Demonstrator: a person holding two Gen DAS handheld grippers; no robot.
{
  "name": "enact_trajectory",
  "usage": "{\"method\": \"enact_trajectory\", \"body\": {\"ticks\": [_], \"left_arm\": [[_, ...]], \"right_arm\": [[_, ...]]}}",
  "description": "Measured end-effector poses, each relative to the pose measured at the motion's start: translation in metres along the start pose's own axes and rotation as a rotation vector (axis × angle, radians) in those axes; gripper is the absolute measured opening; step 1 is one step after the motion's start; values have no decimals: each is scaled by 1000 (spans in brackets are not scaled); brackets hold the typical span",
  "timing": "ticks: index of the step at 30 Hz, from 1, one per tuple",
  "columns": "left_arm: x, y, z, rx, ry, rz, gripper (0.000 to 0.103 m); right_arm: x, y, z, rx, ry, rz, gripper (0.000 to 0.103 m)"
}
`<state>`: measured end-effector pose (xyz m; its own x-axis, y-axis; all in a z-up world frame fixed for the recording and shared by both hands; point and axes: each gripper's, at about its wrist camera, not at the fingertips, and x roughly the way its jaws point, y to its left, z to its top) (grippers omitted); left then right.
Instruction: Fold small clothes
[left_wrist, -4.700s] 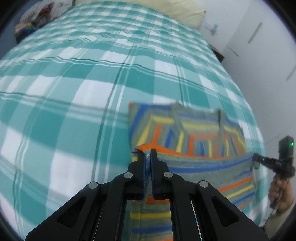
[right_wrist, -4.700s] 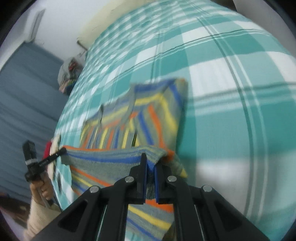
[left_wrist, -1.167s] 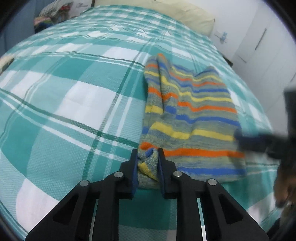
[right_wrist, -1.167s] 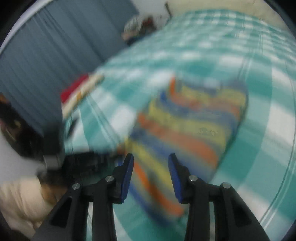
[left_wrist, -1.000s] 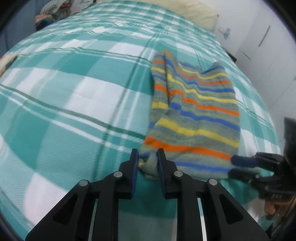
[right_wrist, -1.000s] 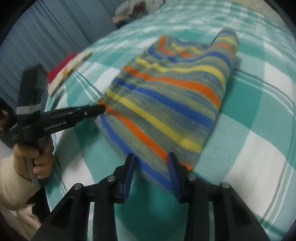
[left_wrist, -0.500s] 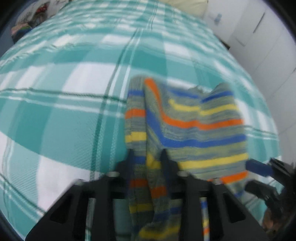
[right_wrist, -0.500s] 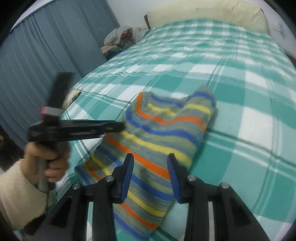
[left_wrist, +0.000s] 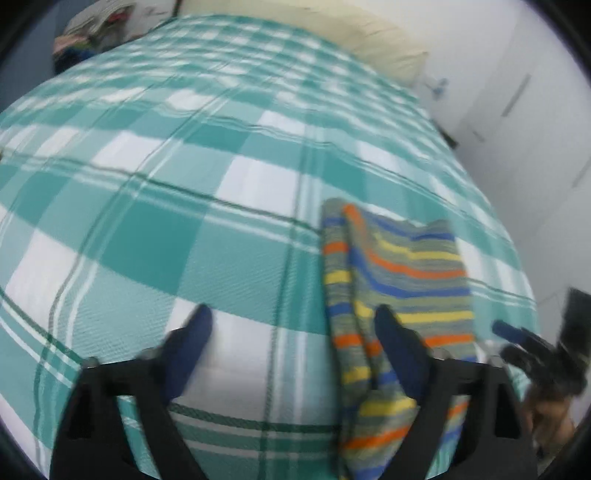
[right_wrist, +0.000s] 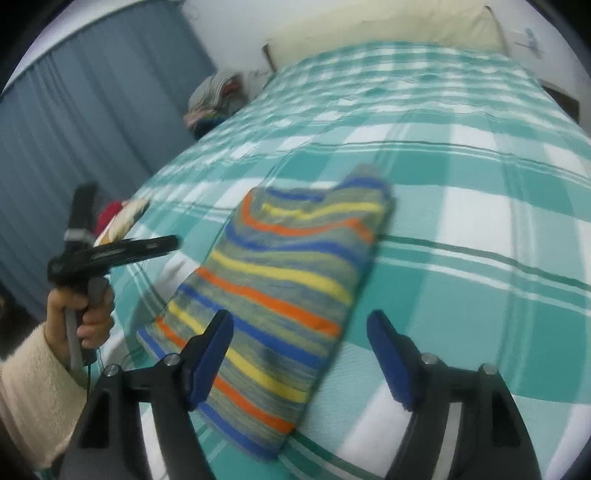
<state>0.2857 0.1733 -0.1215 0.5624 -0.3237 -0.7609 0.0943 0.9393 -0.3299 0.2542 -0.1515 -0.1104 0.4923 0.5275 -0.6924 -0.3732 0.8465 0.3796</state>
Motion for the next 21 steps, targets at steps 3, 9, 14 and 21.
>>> {"method": "enact_trajectory", "body": {"ticks": [3, 9, 14, 21], "left_arm": [[23, -12, 0, 43, 83, -36, 91], [73, -40, -8, 83, 169, -62, 81], [63, -64, -7, 139, 146, -65, 14], [-10, -120, 15, 217, -22, -178, 14]], "right_arm": [[3, -18, 3, 72, 8, 24, 74], [61, -44, 13, 277, 80, 241, 62], [90, -6, 24, 215, 78, 215, 28], [4, 22, 50, 57, -64, 204, 27]]}}
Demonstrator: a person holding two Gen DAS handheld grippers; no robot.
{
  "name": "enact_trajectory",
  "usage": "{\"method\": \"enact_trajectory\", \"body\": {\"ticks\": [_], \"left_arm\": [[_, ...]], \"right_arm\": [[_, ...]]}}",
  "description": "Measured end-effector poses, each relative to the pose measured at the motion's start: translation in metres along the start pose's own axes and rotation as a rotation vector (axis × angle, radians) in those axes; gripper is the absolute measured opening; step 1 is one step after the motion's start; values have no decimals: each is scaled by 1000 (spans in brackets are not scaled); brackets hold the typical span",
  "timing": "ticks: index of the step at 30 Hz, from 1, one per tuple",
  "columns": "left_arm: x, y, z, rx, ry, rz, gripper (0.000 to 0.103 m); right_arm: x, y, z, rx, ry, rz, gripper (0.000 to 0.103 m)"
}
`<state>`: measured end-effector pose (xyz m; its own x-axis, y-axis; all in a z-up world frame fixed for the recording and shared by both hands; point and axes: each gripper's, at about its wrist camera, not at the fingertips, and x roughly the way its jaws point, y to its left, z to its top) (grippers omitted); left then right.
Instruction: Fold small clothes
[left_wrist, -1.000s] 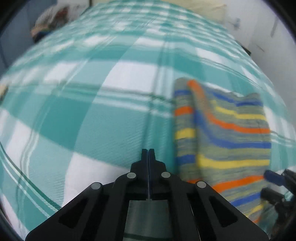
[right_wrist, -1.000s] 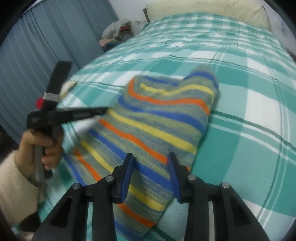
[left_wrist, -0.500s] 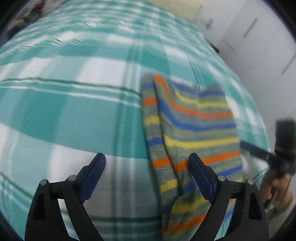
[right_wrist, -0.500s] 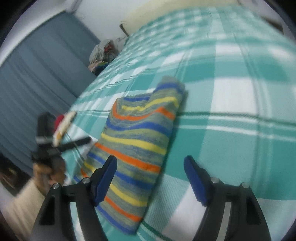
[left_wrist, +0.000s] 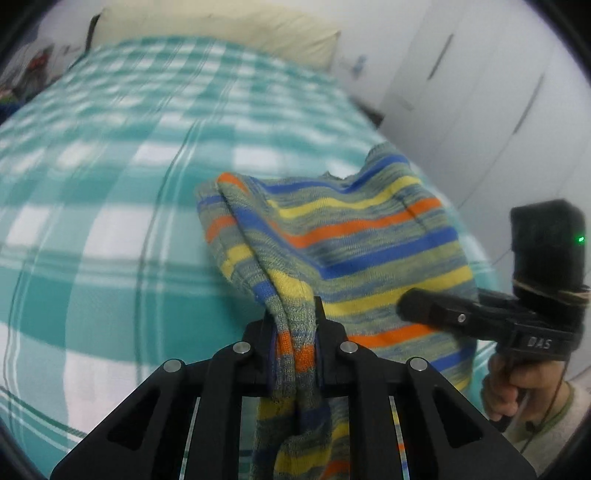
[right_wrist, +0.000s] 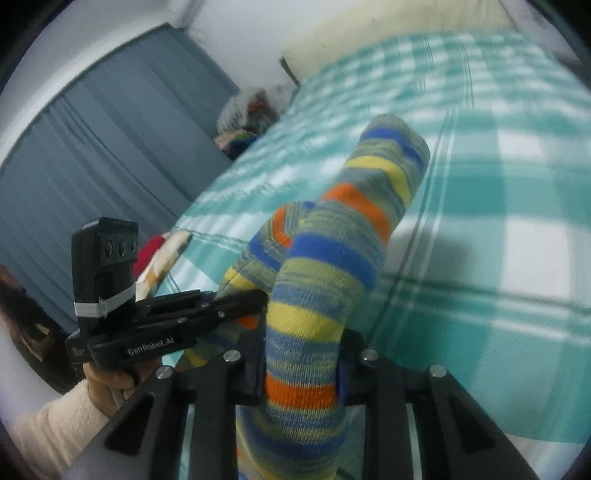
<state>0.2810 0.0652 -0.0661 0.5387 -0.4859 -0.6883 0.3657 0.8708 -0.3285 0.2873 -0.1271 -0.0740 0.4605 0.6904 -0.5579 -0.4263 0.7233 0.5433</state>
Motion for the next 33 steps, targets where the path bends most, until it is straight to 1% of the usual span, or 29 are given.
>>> {"method": "enact_trajectory", "body": {"ticks": [1, 2, 3, 4, 5, 6, 7, 8, 9, 11, 12, 13, 15, 16, 17, 19, 21, 23, 25, 26, 29, 33], "left_arm": [[-1, -9, 3, 11, -10, -9, 15], [2, -15, 5, 19, -13, -12, 20], [9, -21, 4, 25, -9, -7, 38], [20, -25, -1, 27, 5, 30, 53], [26, -25, -8, 29, 11, 82, 84], [35, -23, -20, 29, 7, 182, 92], [38, -21, -29, 31, -3, 247, 92], [39, -19, -38, 35, -4, 280, 92], [36, -18, -47, 42, -3, 303, 92], [22, -19, -58, 57, -28, 346, 92], [9, -26, -62, 70, -68, 382, 93], [-4, -33, -65, 79, -112, 410, 94], [-25, -45, -64, 91, -181, 437, 99], [-40, -56, -65, 102, -224, 443, 100], [-55, -67, -65, 113, -249, 447, 101], [-73, -83, -61, 125, -267, 456, 103], [-91, -101, -65, 141, -289, 492, 103], [-112, -120, -78, 175, -311, 542, 103], [-121, -128, -90, 175, -309, 572, 103], [-122, -131, -94, 166, -302, 575, 103], [-128, -134, -111, 116, -263, 553, 103], [-125, -136, -127, 97, -253, 540, 103]], "right_arm": [[-13, -1, 4, -2, -13, -7, 27], [-23, -4, 7, 1, -23, -16, 27], [-32, -9, 8, 5, -31, -28, 28], [-42, -18, 8, 15, -40, -56, 35], [-50, -27, 5, 29, -42, -88, 48], [-60, -45, -1, 58, -42, -164, 59], [-67, -57, -8, 71, -36, -249, 80], [-71, -67, -13, 73, -32, -316, 82], [-83, -78, -26, 68, -28, -426, 82], [-99, -85, -46, 55, -10, -547, 82], [-105, -84, -51, 48, -6, -578, 82], [-113, -78, -62, 29, -1, -630, 84], [-129, -61, -71, -13, -9, -681, 88], [-137, -51, -73, -35, -24, -690, 91], [-146, -41, -75, -54, -38, -691, 93], [-157, -15, -78, -84, -67, -690, 95], [-166, 15, -83, -111, -98, -677, 97], [-175, 49, -89, -153, -124, -668, 99], [-179, 73, -97, -195, -140, -672, 101], [-175, 79, -97, -206, -147, -676, 102], [-178, 101, -113, -219, -171, -680, 102], [-174, 112, -134, -206, -168, -694, 102]]}}
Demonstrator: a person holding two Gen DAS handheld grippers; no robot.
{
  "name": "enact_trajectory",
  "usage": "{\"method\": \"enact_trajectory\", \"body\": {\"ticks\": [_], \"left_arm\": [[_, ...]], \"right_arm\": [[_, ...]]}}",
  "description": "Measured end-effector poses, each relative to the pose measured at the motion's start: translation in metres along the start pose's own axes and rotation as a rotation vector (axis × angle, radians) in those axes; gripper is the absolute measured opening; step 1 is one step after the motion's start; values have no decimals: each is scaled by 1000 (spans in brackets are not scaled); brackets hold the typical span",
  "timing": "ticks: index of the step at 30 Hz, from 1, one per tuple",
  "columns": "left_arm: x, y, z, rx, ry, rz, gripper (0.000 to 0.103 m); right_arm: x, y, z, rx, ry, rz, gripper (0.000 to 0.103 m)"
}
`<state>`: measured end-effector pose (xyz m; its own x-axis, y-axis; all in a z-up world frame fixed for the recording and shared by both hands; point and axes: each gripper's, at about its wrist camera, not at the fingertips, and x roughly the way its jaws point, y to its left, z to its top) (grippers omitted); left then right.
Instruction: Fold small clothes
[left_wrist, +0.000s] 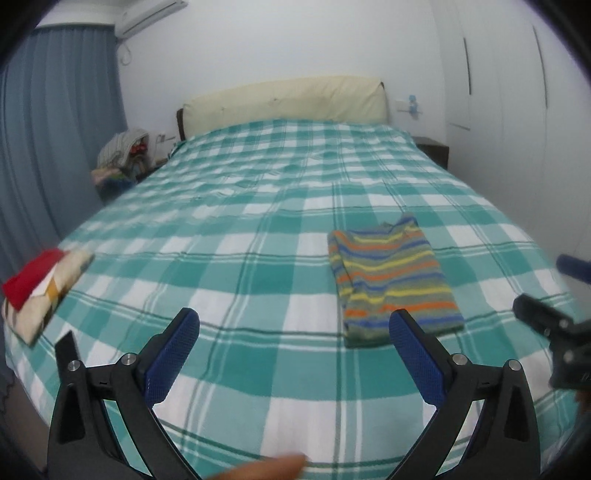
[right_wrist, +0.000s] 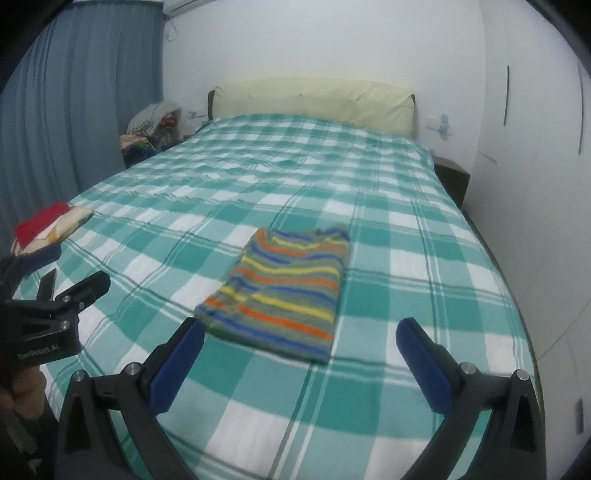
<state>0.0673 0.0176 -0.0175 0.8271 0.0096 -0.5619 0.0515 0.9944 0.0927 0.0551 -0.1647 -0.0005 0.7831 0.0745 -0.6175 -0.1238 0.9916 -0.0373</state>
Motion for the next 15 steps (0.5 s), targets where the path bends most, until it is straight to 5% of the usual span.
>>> {"method": "enact_trajectory", "body": {"ticks": [15], "left_arm": [[33, 0, -22, -21, 88, 20, 103]], "right_arm": [[39, 14, -34, -7, 51, -49, 103]]}}
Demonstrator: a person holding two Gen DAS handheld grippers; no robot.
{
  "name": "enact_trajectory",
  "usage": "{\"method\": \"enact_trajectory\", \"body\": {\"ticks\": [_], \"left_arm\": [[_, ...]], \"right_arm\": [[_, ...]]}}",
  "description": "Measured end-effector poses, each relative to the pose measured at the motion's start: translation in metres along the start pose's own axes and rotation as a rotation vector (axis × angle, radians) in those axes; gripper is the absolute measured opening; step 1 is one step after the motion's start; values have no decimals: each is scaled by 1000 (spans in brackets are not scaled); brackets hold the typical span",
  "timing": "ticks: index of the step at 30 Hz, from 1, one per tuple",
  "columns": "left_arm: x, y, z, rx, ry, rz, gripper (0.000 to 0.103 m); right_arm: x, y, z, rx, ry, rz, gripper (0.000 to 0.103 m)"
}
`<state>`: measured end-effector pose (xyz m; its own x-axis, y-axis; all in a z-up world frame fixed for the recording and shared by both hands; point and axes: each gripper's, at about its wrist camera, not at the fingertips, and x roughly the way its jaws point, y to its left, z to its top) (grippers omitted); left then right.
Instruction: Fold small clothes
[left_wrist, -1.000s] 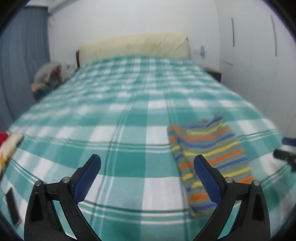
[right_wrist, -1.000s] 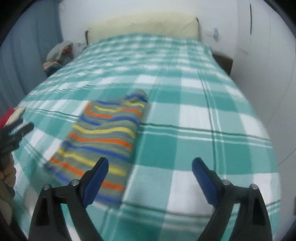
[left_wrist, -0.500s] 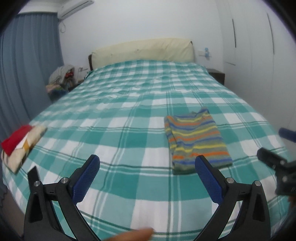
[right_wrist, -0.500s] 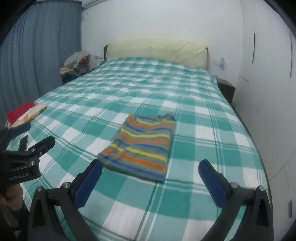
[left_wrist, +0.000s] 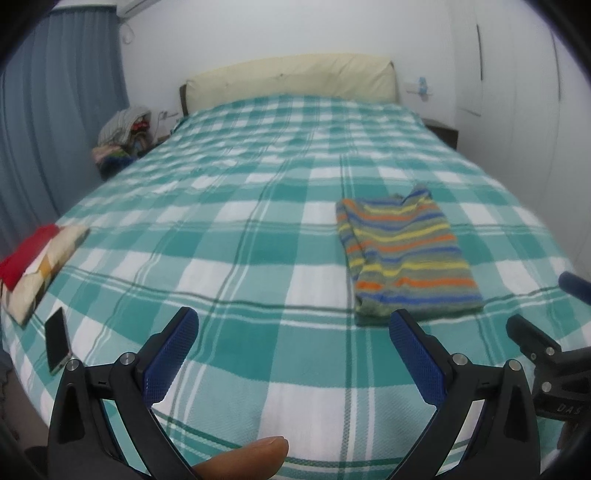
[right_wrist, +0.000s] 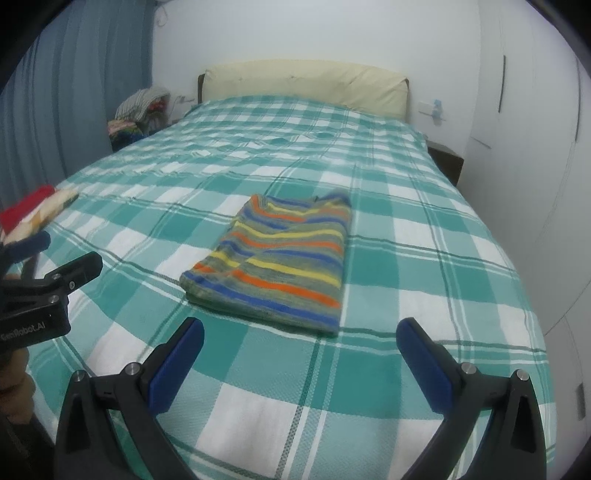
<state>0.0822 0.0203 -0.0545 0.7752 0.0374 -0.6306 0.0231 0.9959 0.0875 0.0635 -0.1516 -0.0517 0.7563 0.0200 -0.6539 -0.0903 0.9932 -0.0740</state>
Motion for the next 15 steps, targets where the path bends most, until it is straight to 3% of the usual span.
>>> {"method": "enact_trajectory", "body": {"ticks": [15], "left_arm": [[20, -17, -24, 42, 83, 15, 103]], "right_arm": [[9, 6, -14, -36, 33, -76, 103]]}}
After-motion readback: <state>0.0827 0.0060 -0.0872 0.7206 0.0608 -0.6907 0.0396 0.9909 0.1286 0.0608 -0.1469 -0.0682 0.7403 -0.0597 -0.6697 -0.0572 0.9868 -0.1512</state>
